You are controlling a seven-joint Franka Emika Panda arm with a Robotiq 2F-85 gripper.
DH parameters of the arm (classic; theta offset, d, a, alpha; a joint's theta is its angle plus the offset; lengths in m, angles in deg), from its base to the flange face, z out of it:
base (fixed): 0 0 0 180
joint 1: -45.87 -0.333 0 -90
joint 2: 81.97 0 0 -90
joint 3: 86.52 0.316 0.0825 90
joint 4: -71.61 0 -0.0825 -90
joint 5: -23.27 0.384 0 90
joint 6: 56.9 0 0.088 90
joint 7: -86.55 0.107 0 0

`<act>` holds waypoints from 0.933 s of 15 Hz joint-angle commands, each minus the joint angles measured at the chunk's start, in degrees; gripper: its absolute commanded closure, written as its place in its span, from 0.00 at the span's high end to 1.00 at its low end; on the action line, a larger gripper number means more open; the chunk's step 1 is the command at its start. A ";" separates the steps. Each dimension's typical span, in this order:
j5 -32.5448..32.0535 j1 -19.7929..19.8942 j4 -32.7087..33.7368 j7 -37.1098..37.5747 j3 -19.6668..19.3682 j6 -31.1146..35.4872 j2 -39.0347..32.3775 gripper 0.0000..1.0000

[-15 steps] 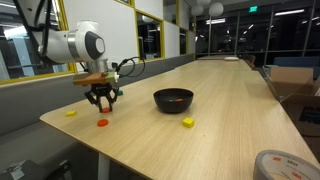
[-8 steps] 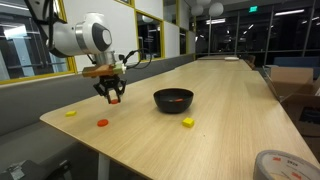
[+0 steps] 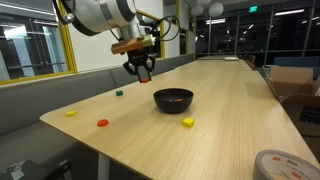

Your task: Put the orange discs in the bowl

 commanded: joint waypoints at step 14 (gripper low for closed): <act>-0.58 6.27 0.76 -2.63 -3.30 -3.82 -0.97 1.00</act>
